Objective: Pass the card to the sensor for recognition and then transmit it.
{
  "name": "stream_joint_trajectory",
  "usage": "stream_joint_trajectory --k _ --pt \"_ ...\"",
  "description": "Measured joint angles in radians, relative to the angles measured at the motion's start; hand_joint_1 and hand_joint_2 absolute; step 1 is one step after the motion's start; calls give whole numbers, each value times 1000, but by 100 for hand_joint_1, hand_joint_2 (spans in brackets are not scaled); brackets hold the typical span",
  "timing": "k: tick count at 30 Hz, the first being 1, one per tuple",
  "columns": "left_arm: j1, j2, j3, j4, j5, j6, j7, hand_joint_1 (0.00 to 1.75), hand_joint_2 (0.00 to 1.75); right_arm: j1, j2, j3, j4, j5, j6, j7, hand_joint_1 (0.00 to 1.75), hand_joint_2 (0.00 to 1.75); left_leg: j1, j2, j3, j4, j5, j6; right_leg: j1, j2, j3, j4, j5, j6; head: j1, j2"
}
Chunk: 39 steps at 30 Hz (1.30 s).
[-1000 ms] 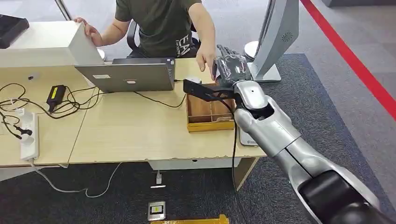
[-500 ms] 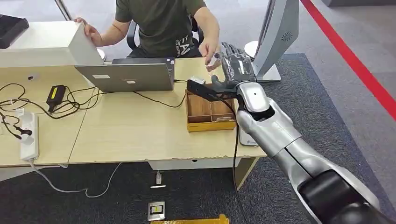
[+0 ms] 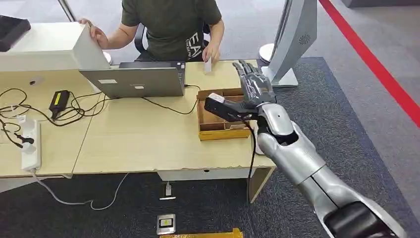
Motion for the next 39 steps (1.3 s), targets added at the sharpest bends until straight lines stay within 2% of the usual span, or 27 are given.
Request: stream_joint_trajectory --k 4,6,10,12,15,18,22,23,25,29,34,39 --pt "6 0 1 0 11 14 -4 0 0 127 -98 -38 -223 -82 111 35 0 0 0 0 0 0 -1 0 0 0 0 -1 0 0 0 0" --pt "7 -2 3 0 21 32 -4 0 0 185 -156 -53 -336 -123 110 66 0 0 0 0 0 0 -1 1 0 0 0 -2 0 0 -1 0" --pt "8 -11 9 0 26 57 7 0 0 321 -267 -82 -565 -206 54 131 0 0 0 0 0 0 -1 1 0 0 1 -2 -1 1 0 0" --pt "9 -15 13 0 37 70 -1 0 0 381 -313 -88 -657 -166 8 144 0 0 0 0 0 0 -2 1 0 0 1 -2 -1 1 0 0" --pt "7 -16 21 0 42 85 -19 0 0 464 -361 -90 -764 -22 -79 165 0 0 0 0 0 0 -2 1 0 0 1 -2 -1 1 0 0" --pt "6 -18 32 0 56 105 -32 0 0 536 -389 -84 -845 99 -131 196 0 0 0 0 0 -1 -2 1 0 0 1 -2 -2 0 0 0" --pt "5 -24 46 0 72 131 -49 0 0 610 -397 -58 -915 180 -177 236 0 0 0 0 0 -1 -2 1 0 0 1 -2 -2 0 0 0" --pt "5 -26 50 0 73 138 -49 0 0 620 -397 -48 -925 190 -176 243 0 175 0 0 0 -1 -2 1 0 0 1 -2 -2 0 0 0" --pt "4 -28 55 0 76 143 -48 0 0 632 -395 -28 -938 197 -164 249 0 175 0 0 0 -1 -2 1 0 0 2 -2 -2 0 0 0" --pt "2 -28 64 0 76 139 -49 0 0 636 -380 12 -941 207 -80 278 0 175 0 0 0 -1 -1 1 0 0 2 -2 -2 0 0 0" --pt "1 -30 80 0 93 128 -79 0 0 636 -337 35 -927 306 4 339 0 175 0 0 0 -1 -1 1 0 0 2 -2 -2 0 0 0" --pt "0 -35 92 0 92 116 -79 0 0 632 -280 50 -888 380 17 340 0 175 0 0 0 -1 -1 1 0 0 2 -2 -2 0 0 0"
